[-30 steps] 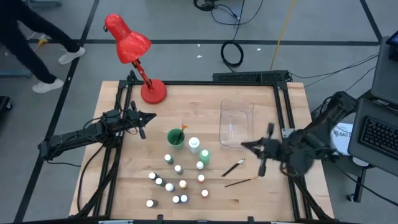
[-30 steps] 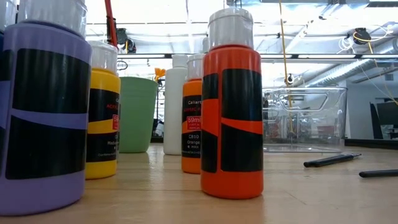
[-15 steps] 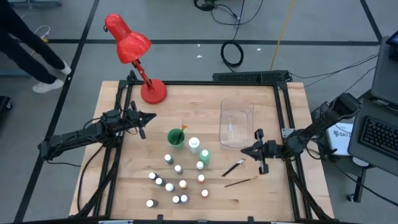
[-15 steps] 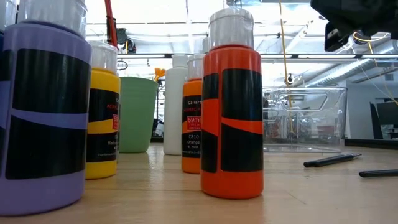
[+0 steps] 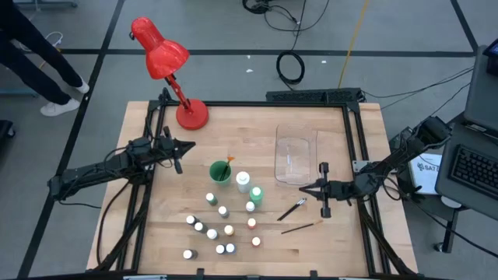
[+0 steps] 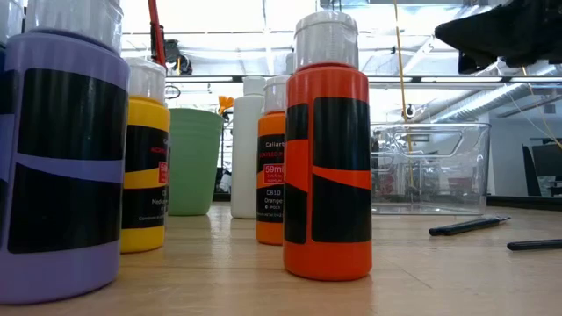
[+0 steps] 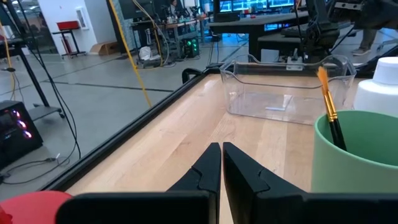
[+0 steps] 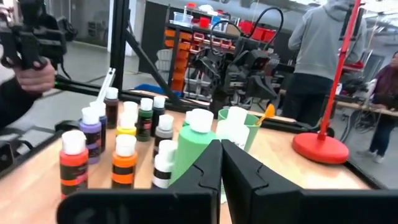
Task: Pick & Place Paint Supplies
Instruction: Put the gold paintbrush into the green cup
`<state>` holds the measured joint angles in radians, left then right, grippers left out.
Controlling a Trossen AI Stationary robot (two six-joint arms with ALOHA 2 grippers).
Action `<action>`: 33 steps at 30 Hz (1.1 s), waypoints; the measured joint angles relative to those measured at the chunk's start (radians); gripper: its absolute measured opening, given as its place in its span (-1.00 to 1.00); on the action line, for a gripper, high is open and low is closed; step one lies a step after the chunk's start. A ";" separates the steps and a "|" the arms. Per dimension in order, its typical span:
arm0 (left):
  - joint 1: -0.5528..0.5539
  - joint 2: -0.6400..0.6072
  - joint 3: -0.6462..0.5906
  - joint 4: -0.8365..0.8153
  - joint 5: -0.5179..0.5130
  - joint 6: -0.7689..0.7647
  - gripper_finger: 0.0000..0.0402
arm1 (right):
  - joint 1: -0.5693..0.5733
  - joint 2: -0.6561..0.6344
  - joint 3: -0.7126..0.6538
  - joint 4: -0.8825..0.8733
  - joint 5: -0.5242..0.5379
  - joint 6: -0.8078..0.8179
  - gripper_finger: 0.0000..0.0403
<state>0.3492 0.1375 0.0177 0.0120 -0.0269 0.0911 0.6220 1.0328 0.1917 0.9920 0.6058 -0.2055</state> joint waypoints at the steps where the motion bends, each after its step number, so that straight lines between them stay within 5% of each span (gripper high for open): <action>1: 0.000 0.000 0.000 -0.001 0.000 -0.005 -0.89 | 0.000 0.000 0.000 0.003 0.000 -0.003 -0.99; 8: 0.000 0.000 0.000 -0.003 0.000 -0.008 -0.89 | 0.007 -0.001 0.062 -0.052 0.003 -0.013 -0.99; 11: 0.000 0.000 0.000 -0.003 0.000 -0.007 -0.89 | 0.036 0.002 0.236 -0.432 -0.033 0.067 -0.99; 17: 0.000 0.000 0.000 -0.004 0.001 0.001 -0.89 | 0.114 0.178 0.700 -1.341 -0.034 0.582 -1.00; 23: 0.000 0.000 0.000 -0.005 0.003 -0.015 -0.89 | 0.153 0.446 1.044 -1.820 -0.177 0.922 -1.00; 27: 0.000 0.000 0.000 -0.006 0.004 -0.025 -0.89 | 0.147 0.563 1.104 -1.921 -0.332 1.101 -0.95; 33: 0.000 0.000 0.000 -0.006 0.004 -0.026 -0.89 | 0.116 0.684 1.103 -1.995 -0.551 1.163 -0.62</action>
<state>0.3491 0.1371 0.0177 0.0063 -0.0231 0.0656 0.7384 1.7168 1.2949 -1.0030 0.0548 0.9570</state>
